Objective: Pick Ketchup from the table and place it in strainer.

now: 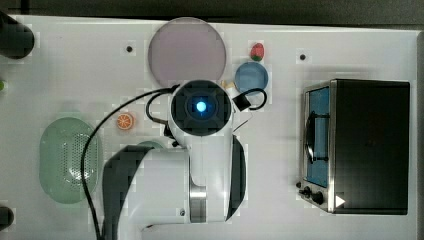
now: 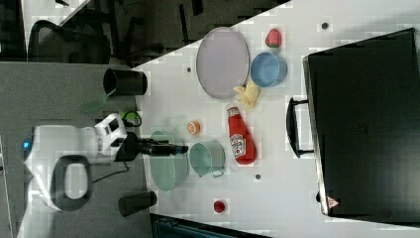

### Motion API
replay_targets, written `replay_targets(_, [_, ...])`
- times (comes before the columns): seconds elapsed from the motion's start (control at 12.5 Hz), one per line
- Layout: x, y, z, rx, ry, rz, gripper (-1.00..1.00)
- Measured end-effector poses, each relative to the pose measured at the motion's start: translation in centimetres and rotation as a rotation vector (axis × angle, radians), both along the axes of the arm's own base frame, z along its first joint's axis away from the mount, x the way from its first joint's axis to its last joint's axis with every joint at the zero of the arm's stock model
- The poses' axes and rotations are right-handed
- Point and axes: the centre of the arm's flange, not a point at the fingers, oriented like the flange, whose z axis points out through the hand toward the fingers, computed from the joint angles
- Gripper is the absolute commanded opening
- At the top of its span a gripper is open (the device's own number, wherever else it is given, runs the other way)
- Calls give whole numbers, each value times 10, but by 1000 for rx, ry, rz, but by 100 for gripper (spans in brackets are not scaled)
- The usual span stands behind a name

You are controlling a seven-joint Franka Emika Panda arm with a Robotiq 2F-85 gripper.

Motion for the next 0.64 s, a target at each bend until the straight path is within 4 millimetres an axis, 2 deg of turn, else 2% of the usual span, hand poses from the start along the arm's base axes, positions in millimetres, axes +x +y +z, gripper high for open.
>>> replay_targets(0.16, [-6, -3, -25, 12, -22, 117, 100])
replay_targets(0.32, [-8, -9, -41, 20, -69, 208, 100])
replay_targets(0.48, [-14, -10, -59, 18, -89, 256, 100])
replay_targets(0.64, [-21, -8, -87, 17, -92, 286, 100])
